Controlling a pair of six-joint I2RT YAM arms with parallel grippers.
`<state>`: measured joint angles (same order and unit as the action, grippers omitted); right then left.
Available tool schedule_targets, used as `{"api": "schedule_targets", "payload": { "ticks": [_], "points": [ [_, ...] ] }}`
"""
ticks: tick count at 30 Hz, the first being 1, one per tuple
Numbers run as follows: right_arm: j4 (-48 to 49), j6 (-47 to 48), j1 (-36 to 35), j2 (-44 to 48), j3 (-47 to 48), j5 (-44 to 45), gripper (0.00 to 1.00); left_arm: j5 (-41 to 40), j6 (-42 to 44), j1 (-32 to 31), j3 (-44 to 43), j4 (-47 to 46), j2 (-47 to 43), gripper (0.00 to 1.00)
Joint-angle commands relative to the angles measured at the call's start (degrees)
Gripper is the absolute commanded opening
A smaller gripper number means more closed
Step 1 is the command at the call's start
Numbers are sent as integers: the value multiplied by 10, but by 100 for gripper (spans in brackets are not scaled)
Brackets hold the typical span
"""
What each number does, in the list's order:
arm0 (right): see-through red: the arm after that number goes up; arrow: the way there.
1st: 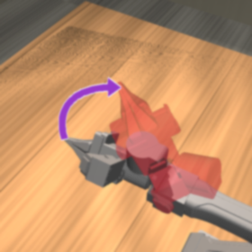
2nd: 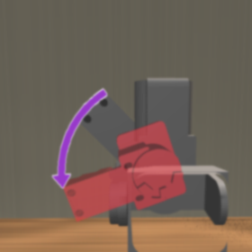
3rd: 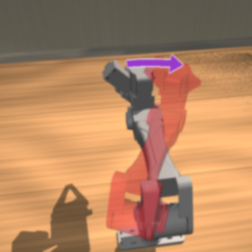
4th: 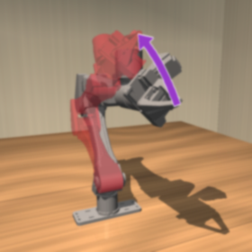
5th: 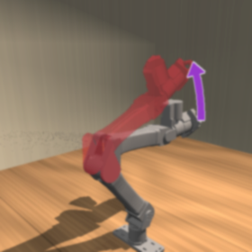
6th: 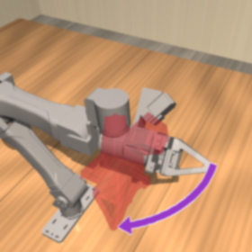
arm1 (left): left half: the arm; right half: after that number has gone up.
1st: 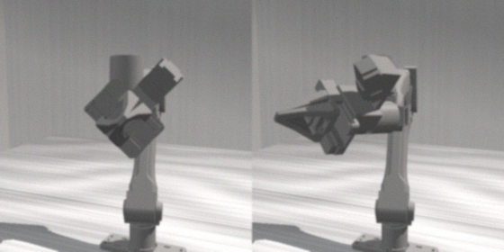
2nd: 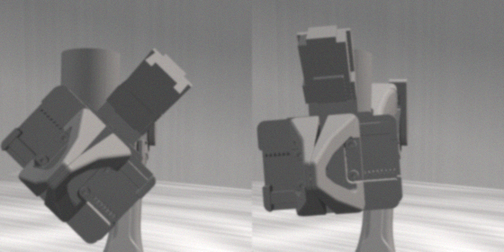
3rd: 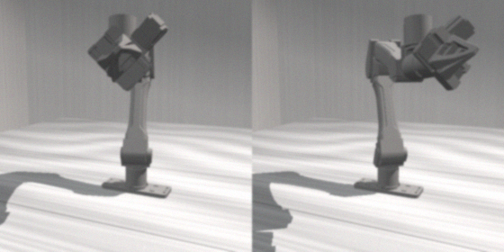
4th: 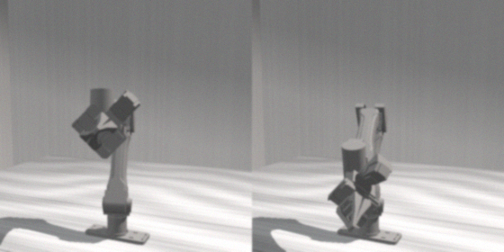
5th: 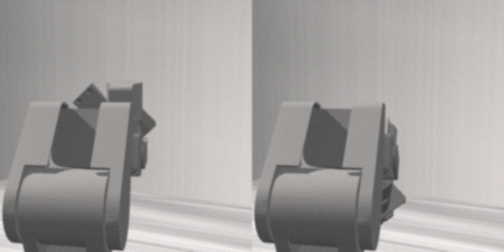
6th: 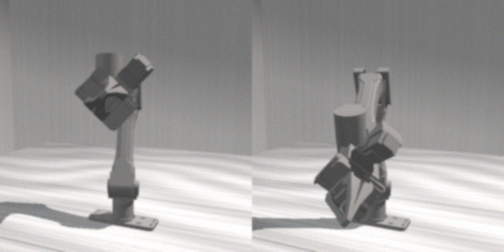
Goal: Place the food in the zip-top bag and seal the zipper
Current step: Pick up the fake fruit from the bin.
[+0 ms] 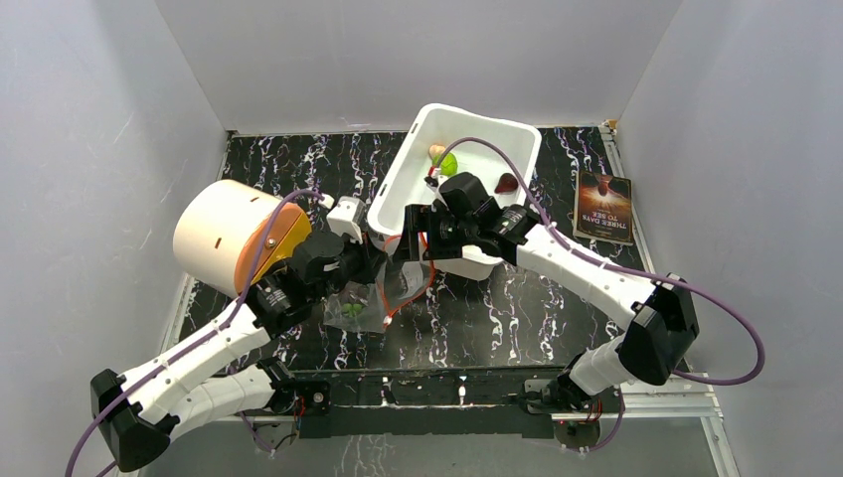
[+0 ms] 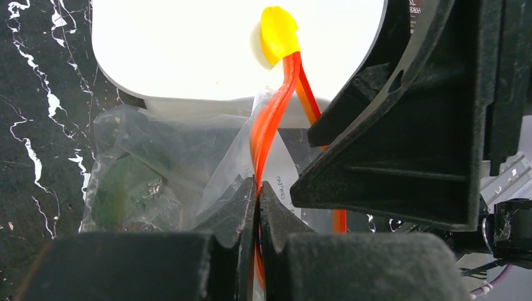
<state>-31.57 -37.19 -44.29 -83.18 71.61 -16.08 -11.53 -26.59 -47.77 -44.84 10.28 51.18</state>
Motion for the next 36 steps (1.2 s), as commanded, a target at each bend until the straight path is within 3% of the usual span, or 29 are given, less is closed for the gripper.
{"api": "schedule_targets", "payload": {
  "ticks": [1,10,16,20,28,36],
  "points": [
    [-3,29,0,26,47,25,74,-12,10,0,5,-11,-14,0],
    [-40,79,16,38,94,129,65,-9,19,0,26,-20,-18,0],
    [-43,104,56,22,110,219,49,-5,38,0,43,-33,-22,0],
    [-31,108,79,-11,111,326,42,0,59,0,58,-42,-24,0],
    [-46,103,111,-143,176,523,41,-11,93,0,66,-34,-29,0],
    [-45,97,123,-297,263,664,43,-12,104,0,67,-30,-40,0]
  ]
}}
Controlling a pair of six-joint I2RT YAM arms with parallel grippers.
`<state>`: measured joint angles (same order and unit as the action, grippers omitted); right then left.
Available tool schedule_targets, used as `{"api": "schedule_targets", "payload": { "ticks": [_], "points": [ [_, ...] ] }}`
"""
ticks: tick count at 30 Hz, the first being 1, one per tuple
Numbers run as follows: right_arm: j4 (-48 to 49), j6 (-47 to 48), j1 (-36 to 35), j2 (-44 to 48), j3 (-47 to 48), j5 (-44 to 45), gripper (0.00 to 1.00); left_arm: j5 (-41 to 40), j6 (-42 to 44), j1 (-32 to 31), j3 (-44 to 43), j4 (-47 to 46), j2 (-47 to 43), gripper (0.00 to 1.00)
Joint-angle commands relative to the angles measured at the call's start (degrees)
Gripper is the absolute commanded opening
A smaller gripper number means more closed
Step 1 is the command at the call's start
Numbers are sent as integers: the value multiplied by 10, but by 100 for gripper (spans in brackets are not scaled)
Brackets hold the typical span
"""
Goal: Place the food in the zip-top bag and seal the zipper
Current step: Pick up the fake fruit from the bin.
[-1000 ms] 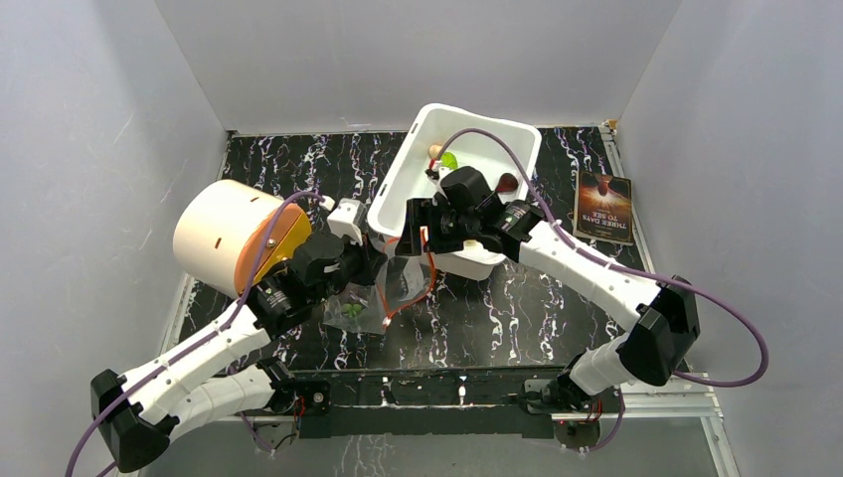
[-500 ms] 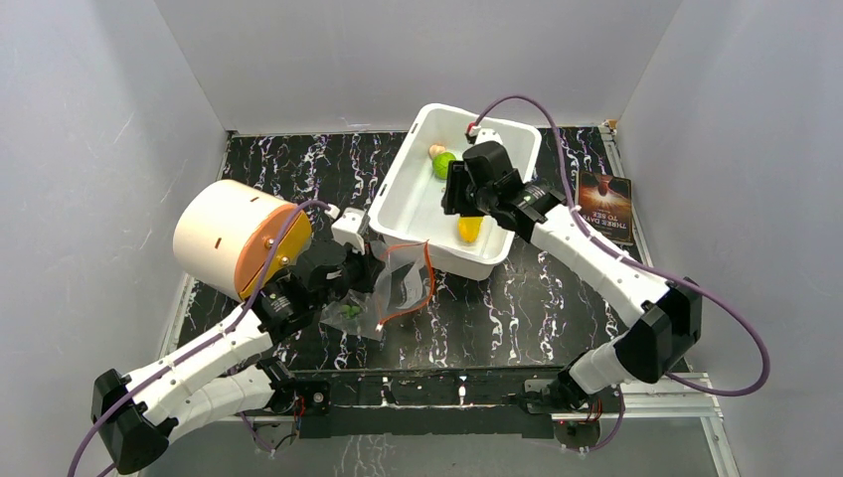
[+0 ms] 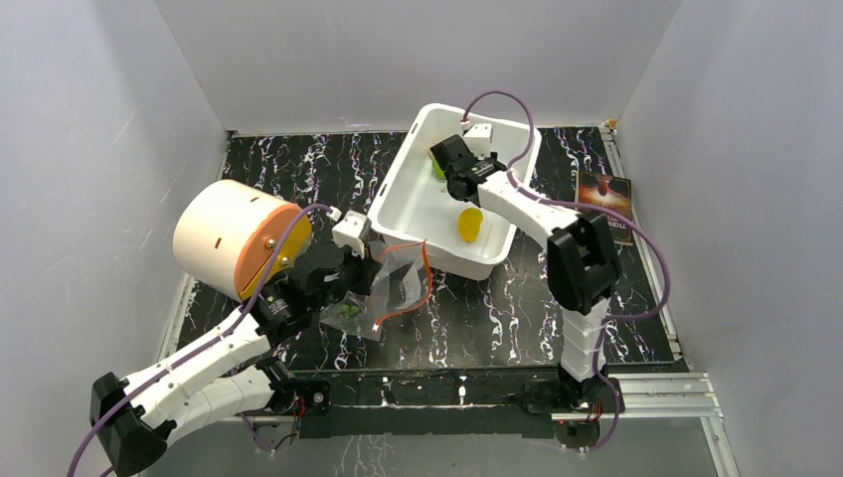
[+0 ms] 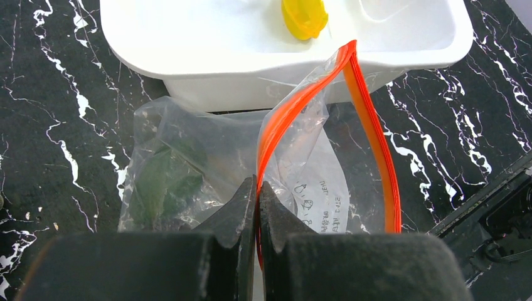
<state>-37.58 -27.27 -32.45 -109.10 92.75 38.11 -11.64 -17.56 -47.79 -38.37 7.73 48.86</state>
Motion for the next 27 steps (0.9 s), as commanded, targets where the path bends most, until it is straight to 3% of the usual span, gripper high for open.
{"api": "schedule_targets", "payload": {
  "ticks": [1,11,27],
  "points": [
    [28,4,9,-49,54,131,43,-10,13,0,5,-5,-18,0],
    [4,-63,60,-167,160,156,71,-11,5,0,10,-1,-28,0],
    [-10,-108,81,-274,263,233,69,-24,2,0,4,19,-43,0]
  ]
}}
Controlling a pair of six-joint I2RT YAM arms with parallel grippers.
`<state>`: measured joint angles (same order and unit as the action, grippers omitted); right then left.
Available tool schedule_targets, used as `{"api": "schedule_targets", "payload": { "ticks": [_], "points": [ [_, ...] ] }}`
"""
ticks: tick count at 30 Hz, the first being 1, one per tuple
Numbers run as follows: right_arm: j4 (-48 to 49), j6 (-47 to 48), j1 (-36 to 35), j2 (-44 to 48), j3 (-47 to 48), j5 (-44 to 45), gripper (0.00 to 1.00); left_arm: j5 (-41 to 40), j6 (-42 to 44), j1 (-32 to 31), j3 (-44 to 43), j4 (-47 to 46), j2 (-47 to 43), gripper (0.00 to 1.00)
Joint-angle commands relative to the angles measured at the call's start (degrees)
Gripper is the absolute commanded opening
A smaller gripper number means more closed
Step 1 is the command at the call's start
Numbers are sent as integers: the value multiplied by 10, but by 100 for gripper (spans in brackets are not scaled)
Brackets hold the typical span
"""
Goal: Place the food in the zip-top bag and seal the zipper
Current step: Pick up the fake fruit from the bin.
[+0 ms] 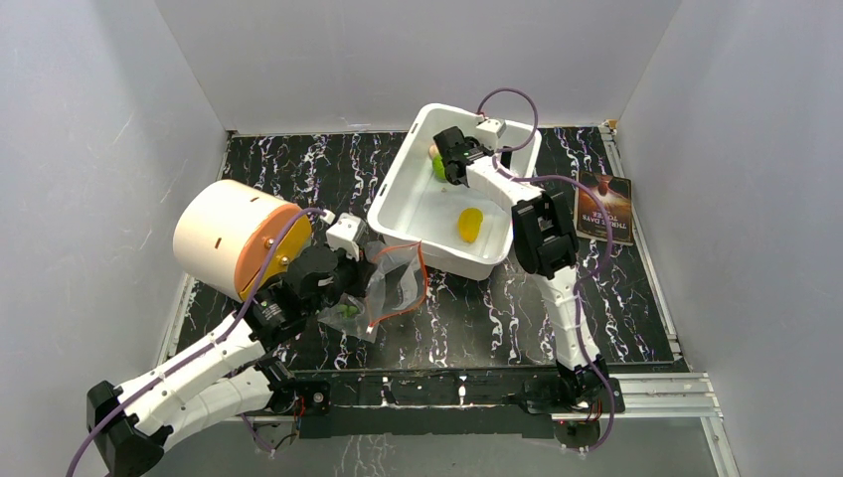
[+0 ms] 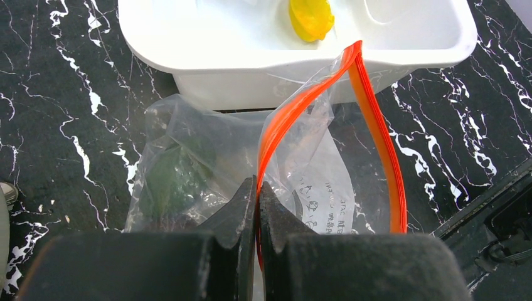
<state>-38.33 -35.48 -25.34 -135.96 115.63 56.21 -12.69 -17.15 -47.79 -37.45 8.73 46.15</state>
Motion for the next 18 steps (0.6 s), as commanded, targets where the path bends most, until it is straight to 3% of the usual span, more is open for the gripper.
{"api": "schedule_targets", "payload": {
  "ticks": [1,18],
  "points": [
    [-5,-30,10,-7,35,57,69,-13,-3,0,-5,9,-16,0],
    [-11,-35,29,-57,54,28,70,-14,-2,0,-12,11,-10,0]
  ]
}}
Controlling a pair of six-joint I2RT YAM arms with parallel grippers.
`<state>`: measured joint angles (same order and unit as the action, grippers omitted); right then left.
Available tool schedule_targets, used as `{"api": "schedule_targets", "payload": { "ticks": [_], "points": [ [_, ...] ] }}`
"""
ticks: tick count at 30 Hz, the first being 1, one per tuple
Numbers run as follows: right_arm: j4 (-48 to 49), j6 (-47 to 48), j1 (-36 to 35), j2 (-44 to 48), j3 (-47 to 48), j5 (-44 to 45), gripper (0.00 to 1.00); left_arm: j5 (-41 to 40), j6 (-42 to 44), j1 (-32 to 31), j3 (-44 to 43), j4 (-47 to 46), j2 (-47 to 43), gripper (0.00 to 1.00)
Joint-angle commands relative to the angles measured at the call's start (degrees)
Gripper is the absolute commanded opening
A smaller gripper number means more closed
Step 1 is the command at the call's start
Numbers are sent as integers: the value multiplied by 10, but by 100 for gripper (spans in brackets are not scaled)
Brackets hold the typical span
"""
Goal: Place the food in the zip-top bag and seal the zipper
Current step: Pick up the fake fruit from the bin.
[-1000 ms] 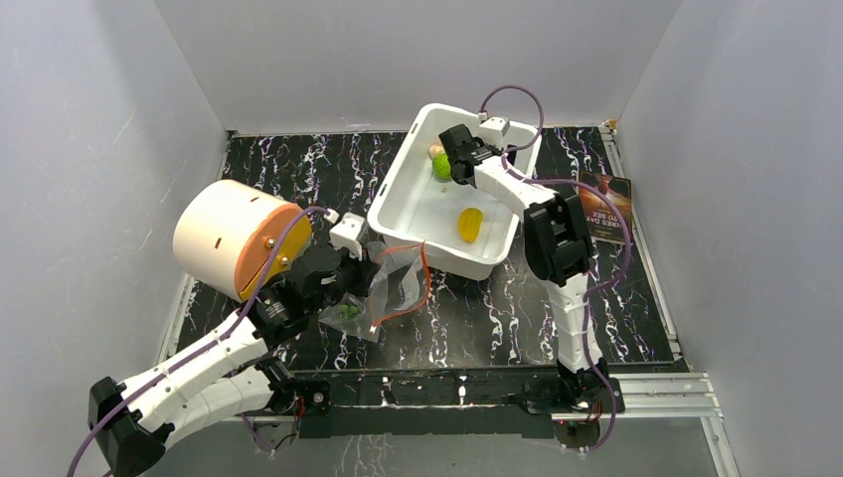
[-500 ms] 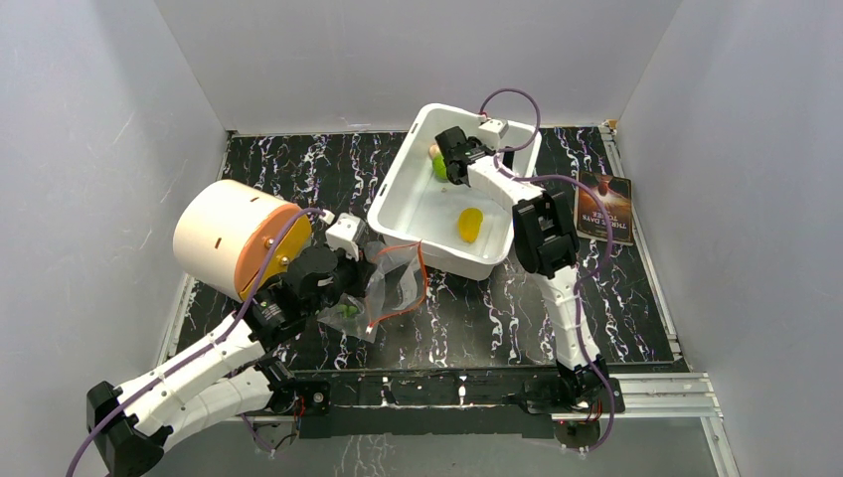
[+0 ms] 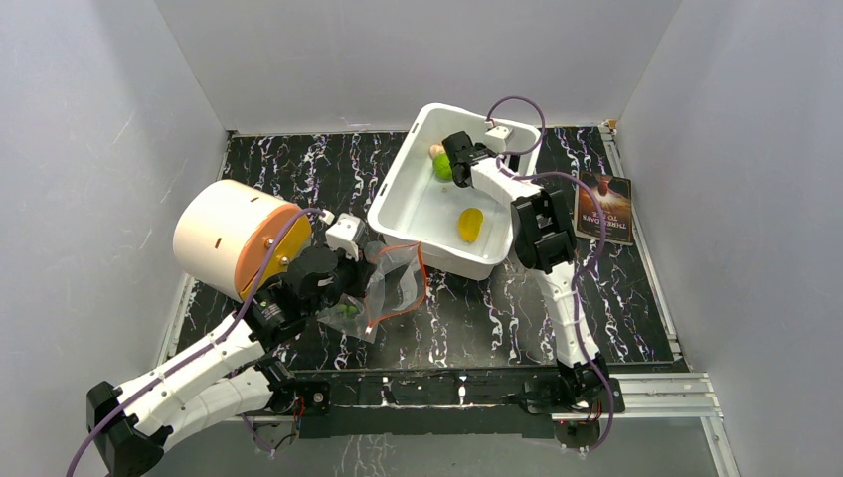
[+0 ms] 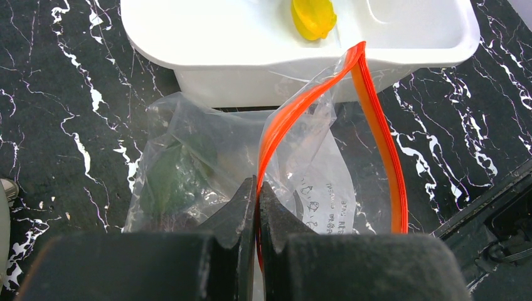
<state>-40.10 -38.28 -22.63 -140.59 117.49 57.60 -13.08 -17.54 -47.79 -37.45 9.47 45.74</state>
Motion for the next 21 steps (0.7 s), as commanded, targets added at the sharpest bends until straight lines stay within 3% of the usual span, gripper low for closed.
{"api": "schedule_targets", "payload": {
  "ticks": [1,5,12,21],
  "points": [
    [8,-5,3,-14,37,12,70,-10,1,0,-14,4,-6,0],
    [37,16,10,-17,27,-17,67,-11,0,0,-13,7,-9,0],
    [143,93,11,22,-42,-67,44,-14,-1,0,-13,12,-13,0],
    [172,131,10,55,-73,-117,29,-12,-4,0,-15,8,-9,0]
  ]
}}
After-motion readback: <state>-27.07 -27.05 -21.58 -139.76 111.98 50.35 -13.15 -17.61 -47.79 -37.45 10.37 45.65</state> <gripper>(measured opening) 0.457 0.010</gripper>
